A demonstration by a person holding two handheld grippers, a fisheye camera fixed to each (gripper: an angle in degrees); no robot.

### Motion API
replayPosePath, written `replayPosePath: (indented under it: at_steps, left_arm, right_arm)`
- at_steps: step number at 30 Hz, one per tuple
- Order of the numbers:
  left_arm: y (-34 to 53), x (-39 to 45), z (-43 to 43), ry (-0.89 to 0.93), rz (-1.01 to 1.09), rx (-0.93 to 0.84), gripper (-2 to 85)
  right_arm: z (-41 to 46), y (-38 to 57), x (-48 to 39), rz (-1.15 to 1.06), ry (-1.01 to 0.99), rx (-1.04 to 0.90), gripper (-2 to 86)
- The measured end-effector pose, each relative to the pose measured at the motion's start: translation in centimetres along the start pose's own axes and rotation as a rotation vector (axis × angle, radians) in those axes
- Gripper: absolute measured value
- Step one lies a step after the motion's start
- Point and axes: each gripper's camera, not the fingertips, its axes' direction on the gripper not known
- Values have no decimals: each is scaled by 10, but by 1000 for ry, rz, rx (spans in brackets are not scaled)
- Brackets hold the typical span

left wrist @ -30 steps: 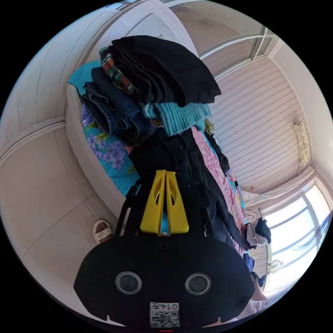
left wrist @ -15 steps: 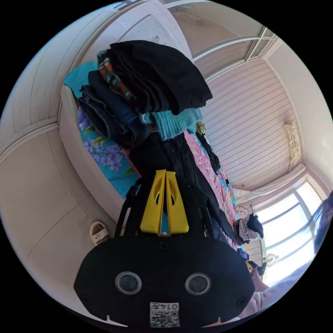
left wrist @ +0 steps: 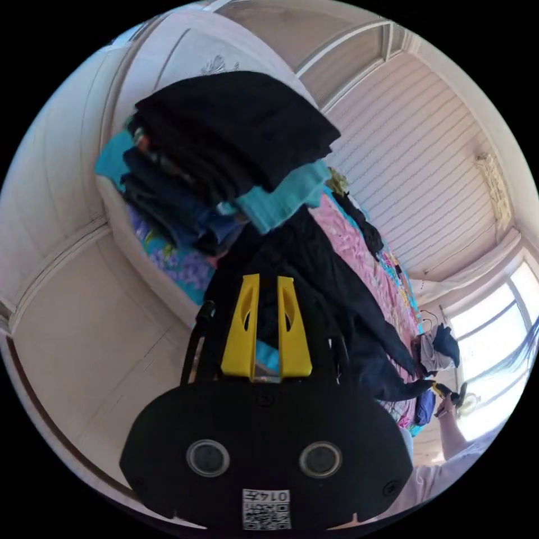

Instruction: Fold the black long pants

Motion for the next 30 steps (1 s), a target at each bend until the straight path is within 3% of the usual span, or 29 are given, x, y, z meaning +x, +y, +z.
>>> replayPosePath:
  at_steps: [2,6,17,23,30]
  left_arm:
    - [16,-27,10,76,-129,4,90]
    - [26,-40,23,168,-197,80,114]
    - [-20,14,-1,267,9,100,1]
    - [-73,81,1,339,110,160,-3]
    - [-147,144,87,178,63,96,40]
  right_arm:
    - [4,5,7,34,-17,-7,8]
    - [5,14,22,118,-64,4,8]
    - [-10,3,9,61,-27,45,8]
    - [-4,-35,-18,-61,209,26,9]
    - [31,-119,13,103,204,-34,24]
